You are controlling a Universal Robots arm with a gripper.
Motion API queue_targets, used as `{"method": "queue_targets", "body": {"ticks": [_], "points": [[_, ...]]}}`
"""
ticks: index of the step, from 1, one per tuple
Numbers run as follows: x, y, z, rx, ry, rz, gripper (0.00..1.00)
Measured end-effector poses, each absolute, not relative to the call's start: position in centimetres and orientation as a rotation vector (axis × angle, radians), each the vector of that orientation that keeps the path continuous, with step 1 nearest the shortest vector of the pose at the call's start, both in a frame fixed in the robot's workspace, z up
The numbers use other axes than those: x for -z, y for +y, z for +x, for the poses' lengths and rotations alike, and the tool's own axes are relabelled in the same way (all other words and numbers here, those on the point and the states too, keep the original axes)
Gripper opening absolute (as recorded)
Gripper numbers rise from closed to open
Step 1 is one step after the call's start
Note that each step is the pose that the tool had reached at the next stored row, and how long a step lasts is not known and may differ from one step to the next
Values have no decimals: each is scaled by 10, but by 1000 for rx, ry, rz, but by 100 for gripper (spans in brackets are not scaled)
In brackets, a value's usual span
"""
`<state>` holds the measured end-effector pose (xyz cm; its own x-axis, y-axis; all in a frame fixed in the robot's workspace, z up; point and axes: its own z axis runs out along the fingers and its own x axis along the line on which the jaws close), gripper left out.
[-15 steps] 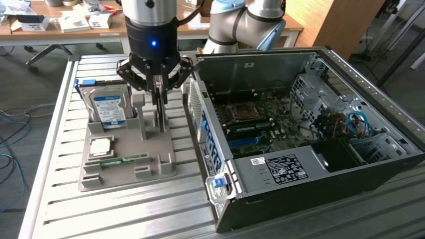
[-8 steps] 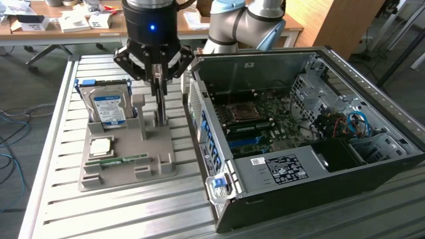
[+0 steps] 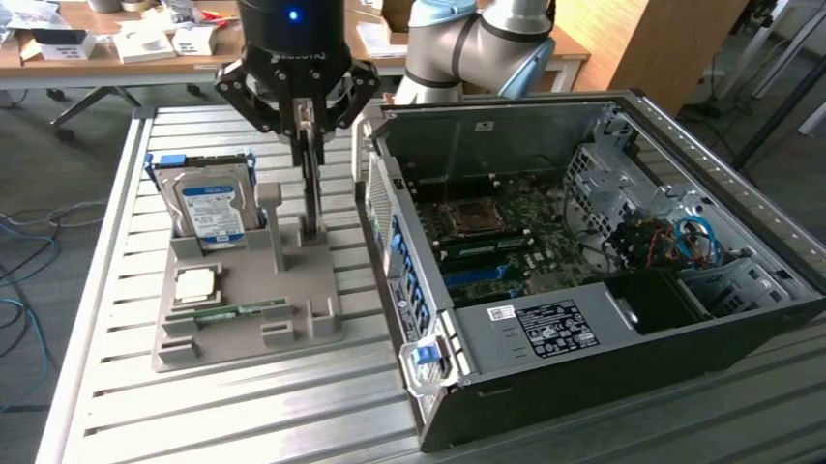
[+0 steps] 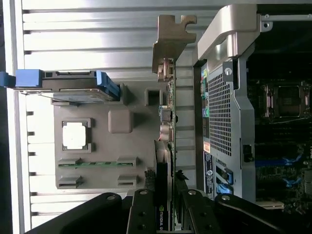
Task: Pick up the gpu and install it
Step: 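Pick up the gpu and move the gpu toward the slot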
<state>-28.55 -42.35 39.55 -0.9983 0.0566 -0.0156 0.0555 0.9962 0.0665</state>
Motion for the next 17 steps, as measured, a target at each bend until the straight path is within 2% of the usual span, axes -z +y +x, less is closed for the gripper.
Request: {"method": "queue_targets", "body": {"ticks": [9,17], "points": [[-417,-424,-285,-107,3118,87,26],[-418,-423,-286,-107,3118,87,26]]}}
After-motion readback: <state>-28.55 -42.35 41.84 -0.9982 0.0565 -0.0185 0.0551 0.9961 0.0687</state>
